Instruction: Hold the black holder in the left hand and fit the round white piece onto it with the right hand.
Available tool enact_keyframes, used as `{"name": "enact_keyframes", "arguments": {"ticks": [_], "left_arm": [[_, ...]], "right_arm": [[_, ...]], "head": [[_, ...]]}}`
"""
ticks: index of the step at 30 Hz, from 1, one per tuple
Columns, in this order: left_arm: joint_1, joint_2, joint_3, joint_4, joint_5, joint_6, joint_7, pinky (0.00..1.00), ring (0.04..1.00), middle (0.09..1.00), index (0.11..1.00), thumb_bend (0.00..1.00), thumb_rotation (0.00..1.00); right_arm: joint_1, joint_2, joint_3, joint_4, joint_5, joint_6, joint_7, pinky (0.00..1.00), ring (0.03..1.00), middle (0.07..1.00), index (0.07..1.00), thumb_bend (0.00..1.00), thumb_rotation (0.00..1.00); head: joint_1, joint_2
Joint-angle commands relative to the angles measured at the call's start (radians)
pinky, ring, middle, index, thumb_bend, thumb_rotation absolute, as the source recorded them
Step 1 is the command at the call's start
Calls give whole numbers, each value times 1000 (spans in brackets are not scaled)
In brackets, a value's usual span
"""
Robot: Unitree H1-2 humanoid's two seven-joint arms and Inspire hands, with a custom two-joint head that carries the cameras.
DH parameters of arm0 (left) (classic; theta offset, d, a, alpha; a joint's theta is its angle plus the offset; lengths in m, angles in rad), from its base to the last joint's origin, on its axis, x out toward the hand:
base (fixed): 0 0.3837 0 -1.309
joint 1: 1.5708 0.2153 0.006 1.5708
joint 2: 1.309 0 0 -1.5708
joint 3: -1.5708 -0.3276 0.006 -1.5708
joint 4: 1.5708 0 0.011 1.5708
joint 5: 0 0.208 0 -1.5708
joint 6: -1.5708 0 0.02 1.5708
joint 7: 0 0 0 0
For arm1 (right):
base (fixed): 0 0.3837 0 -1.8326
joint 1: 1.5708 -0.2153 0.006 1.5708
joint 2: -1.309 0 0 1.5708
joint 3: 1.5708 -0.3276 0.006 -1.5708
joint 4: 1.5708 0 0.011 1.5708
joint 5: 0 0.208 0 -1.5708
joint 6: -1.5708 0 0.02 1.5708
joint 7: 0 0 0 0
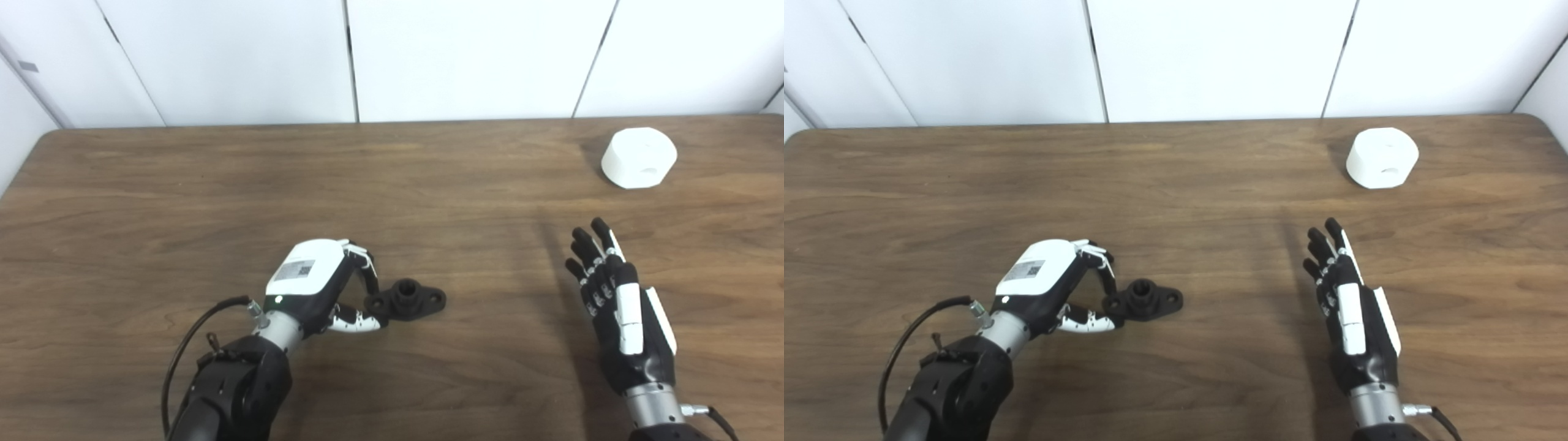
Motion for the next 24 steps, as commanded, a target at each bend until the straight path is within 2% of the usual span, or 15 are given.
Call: {"name": "enact_keyframes", "arguments": {"ticks": [1, 6, 8, 11, 13, 15, 17, 20, 24], "left_arm": [[23, 19, -13, -8, -1, 5, -47, 859, 893, 783, 486, 520, 45], [35, 21, -11, -11, -7, 3, -45, 854, 890, 786, 486, 520, 45], [36, 22, -10, -10, -5, 1, -42, 856, 890, 785, 486, 520, 45], [38, 24, -6, -6, -4, -1, -36, 859, 891, 786, 486, 520, 45], [38, 25, -4, -3, 2, -1, -34, 860, 892, 787, 486, 520, 46], [38, 26, -2, -1, 3, -2, -33, 861, 892, 789, 486, 521, 46], [38, 27, -1, 3, 1, -7, -29, 859, 891, 788, 486, 521, 46], [39, 27, -1, 9, 1, -15, -20, 856, 888, 786, 486, 521, 46], [41, 28, -1, 20, 1, -27, -4, 850, 882, 781, 486, 521, 46]], "right_arm": [[-1, 56, -4, -40, -1, -14, 1, 951, 974, 947, 979, 619, 955], [0, 62, -12, -55, 0, 4, -11, 942, 973, 945, 980, 595, 893], [-5, 52, -14, -84, -30, 50, -22, 958, 974, 944, 977, 566, 850], [-26, 23, -31, -148, -92, 146, -37, 996, 997, 947, 971, 576, 749], [-50, 18, -67, -170, -83, 177, -46, 1000, 993, 939, 966, 581, 666], [-67, 14, -94, -176, -68, 192, -44, 1000, 994, 940, 973, 571, 624], [-88, 5, -125, -180, -52, 211, -41, 1000, 998, 955, 987, 561, 606], [-115, -11, -164, -191, -74, 248, -50, 1000, 997, 954, 981, 601, 603], [-159, -35, -213, -184, -71, 255, -39, 1000, 986, 956, 978, 614, 578]], "head": [[-4, 2], [-23, -3], [-23, -3], [-27, -2], [-34, -3], [-41, -4], [-46, -6], [-69, -14], [-100, -40]]}}
